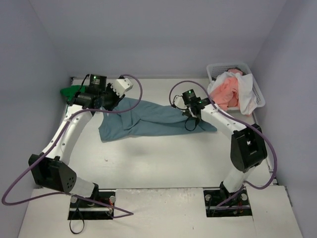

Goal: Fold and stack the t-shirts

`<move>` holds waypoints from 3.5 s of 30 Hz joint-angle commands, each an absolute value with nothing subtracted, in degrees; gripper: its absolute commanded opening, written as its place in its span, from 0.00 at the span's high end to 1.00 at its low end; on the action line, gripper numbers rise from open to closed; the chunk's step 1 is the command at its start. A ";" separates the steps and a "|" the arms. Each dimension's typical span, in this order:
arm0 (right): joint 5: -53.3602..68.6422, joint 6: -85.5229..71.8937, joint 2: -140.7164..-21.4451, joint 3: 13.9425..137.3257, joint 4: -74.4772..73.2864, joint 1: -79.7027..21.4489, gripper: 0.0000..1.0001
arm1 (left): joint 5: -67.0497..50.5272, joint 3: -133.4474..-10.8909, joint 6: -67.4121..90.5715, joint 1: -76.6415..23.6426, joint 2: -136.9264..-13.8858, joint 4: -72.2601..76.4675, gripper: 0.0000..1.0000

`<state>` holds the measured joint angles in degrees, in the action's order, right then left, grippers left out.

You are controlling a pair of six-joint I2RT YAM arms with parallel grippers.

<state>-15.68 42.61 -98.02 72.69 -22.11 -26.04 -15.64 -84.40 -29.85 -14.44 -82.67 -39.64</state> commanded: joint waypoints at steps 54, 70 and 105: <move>-8.26 37.18 -104.85 72.25 -21.36 -27.95 0.72 | -10.37 -88.77 -12.31 -9.49 -109.51 -20.48 0.66; -7.65 36.39 -104.59 72.60 -21.18 -28.04 0.71 | -15.91 -91.93 -9.14 -7.65 -112.76 -22.41 0.66; -6.33 34.72 -104.86 72.78 -21.18 -28.48 0.75 | -15.47 -90.97 -9.49 -6.94 -105.83 -25.30 1.00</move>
<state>-6.55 35.75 -107.68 72.10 -21.21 -28.45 -16.23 -89.65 -8.78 -7.73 -114.08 -24.91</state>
